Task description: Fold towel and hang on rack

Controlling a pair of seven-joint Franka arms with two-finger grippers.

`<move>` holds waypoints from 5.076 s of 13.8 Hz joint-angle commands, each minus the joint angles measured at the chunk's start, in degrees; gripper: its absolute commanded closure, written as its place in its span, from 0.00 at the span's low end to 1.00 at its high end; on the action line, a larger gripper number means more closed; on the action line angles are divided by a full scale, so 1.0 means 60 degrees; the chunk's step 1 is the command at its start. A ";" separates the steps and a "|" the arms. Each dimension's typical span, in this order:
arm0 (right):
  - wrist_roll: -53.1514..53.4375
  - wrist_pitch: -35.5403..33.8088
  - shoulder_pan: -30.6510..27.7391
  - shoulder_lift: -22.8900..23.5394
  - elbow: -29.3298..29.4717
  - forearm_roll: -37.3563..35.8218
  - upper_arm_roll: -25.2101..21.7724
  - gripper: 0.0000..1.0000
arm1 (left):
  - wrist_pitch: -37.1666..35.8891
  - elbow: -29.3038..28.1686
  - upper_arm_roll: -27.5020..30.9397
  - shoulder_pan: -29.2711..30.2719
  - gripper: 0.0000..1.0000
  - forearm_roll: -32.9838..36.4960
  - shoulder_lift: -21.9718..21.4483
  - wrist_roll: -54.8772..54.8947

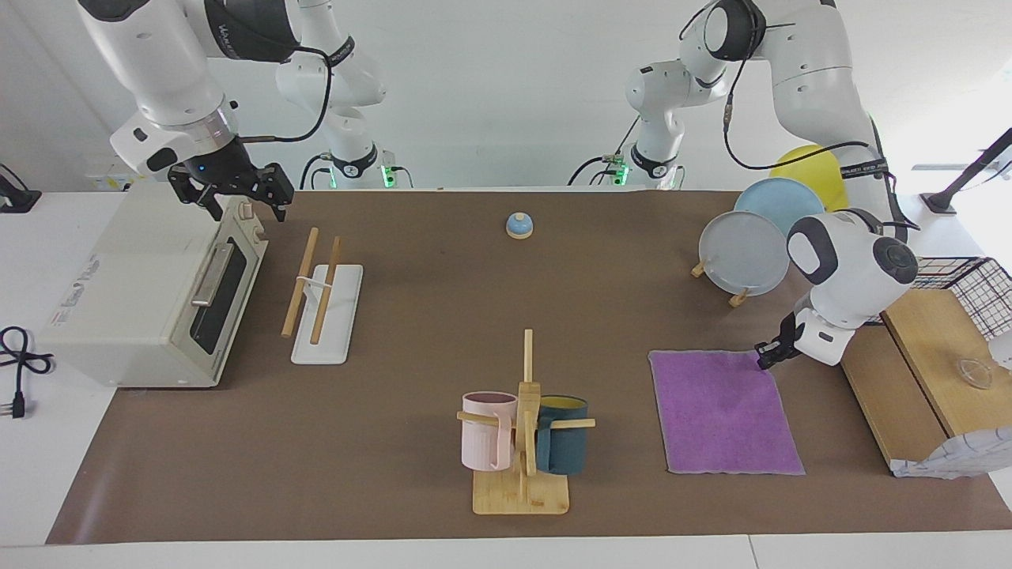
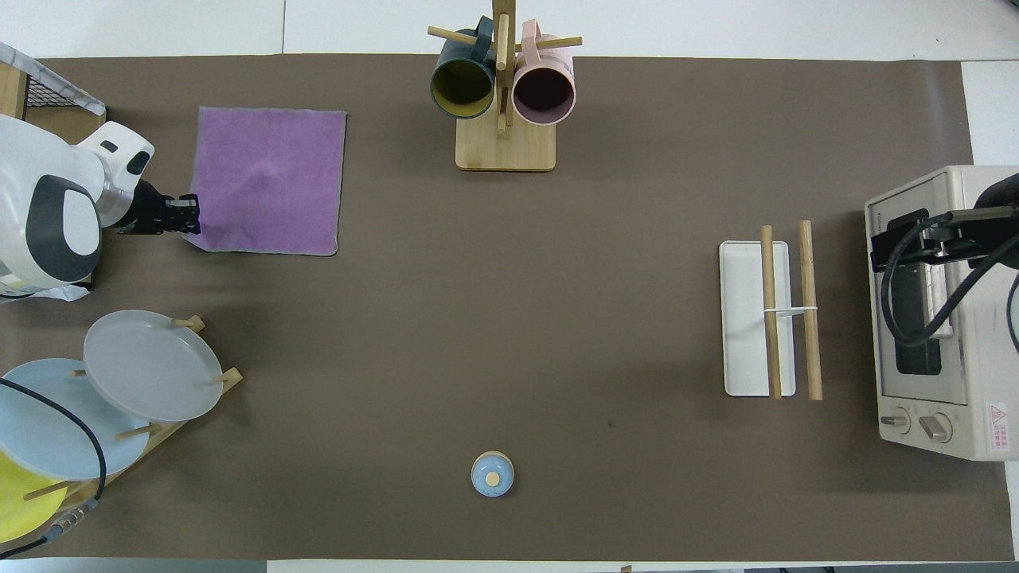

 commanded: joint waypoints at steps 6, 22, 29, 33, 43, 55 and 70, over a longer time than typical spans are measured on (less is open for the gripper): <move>-0.0216 -0.0131 -0.0149 -0.0093 -0.0036 0.0115 0.0069 0.00 | -0.0298 0.0171 -0.0003 -0.0215 1.00 0.0393 -0.0845 0.1808; -0.0216 -0.0131 -0.0134 -0.0093 -0.0036 0.0115 0.0055 0.00 | 0.2747 -0.3447 -0.0003 -0.3319 1.00 0.0379 -0.2150 0.0817; -0.0216 -0.0131 -0.0149 -0.0093 -0.0036 0.0101 0.0069 0.00 | 0.0086 -0.1211 -0.0018 -0.2545 0.00 -0.0163 -0.1669 0.0215; -0.0216 -0.0131 -0.0149 -0.0093 -0.0036 0.0115 0.0069 0.00 | 0.0505 -0.1074 -0.0032 -0.1711 0.00 -0.1097 -0.1229 0.1031; -0.0216 -0.0131 -0.0149 -0.0093 -0.0036 0.0115 0.0069 0.00 | 0.1429 -0.1103 -0.0062 -0.1518 0.08 -0.2448 -0.0451 0.1724; -0.0216 -0.0131 -0.0149 -0.0093 -0.0036 0.0115 0.0055 0.00 | 0.1781 -0.1250 -0.0062 -0.1695 0.72 -0.2463 -0.0334 0.1710; -0.0510 0.0526 0.0012 -0.0181 -0.0285 0.0856 0.0187 0.00 | -0.1834 0.1268 -0.0032 -0.1680 1.00 -0.2800 -0.0845 -0.2063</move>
